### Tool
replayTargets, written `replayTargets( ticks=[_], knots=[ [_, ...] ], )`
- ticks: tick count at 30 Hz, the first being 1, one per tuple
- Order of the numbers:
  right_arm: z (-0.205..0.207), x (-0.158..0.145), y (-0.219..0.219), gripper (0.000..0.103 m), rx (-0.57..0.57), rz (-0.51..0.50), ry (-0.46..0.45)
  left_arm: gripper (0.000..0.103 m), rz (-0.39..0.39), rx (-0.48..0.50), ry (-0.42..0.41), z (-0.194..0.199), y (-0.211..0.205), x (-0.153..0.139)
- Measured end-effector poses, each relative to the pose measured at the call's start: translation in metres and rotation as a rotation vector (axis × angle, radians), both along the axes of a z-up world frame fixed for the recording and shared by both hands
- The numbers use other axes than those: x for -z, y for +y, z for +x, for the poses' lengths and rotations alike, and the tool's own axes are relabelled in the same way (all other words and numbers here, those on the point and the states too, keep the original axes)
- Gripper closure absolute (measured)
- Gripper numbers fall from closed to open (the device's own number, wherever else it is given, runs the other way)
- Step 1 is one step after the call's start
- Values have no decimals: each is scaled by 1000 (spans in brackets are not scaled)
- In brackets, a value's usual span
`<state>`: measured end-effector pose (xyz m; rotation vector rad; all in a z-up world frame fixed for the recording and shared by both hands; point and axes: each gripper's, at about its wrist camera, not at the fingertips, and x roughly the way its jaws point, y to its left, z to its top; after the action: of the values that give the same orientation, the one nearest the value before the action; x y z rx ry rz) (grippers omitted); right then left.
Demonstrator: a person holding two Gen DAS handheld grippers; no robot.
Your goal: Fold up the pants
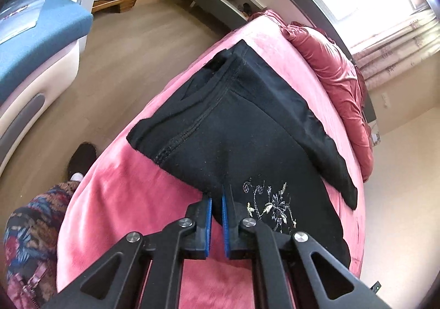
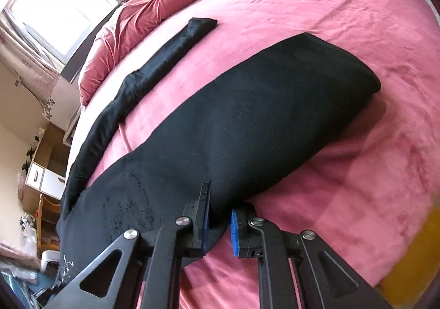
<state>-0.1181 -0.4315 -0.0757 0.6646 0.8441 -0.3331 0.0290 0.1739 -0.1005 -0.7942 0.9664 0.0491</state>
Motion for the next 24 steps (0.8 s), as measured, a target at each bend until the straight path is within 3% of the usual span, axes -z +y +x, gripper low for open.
replayTargets(
  ticks=[8, 13, 16, 18, 19, 23, 24],
  knots=[
    [-46, 6, 3, 91, -8, -12, 59, 97, 40, 64, 65, -26, -7, 1],
    [-62, 7, 2, 90, -8, -15, 70, 96, 82, 107, 136, -18, -13, 10],
    [-62, 7, -5, 78, 18, 0, 63, 93, 133, 125, 171, -11, -20, 13],
    [-66, 4, -12, 56, 64, -4, 56, 91, 160, 143, 182, -5, -23, 12],
    [-68, 1, -19, 53, 97, 1, 44, 89, 175, 146, 183, -4, -24, 11],
    [-79, -1, -48, 54, 227, 9, 22, 88, 190, 165, 190, 4, -25, 11],
    [-77, -1, -56, 71, 254, -13, 37, 88, 199, 172, 192, 7, -26, 10]
  ],
)
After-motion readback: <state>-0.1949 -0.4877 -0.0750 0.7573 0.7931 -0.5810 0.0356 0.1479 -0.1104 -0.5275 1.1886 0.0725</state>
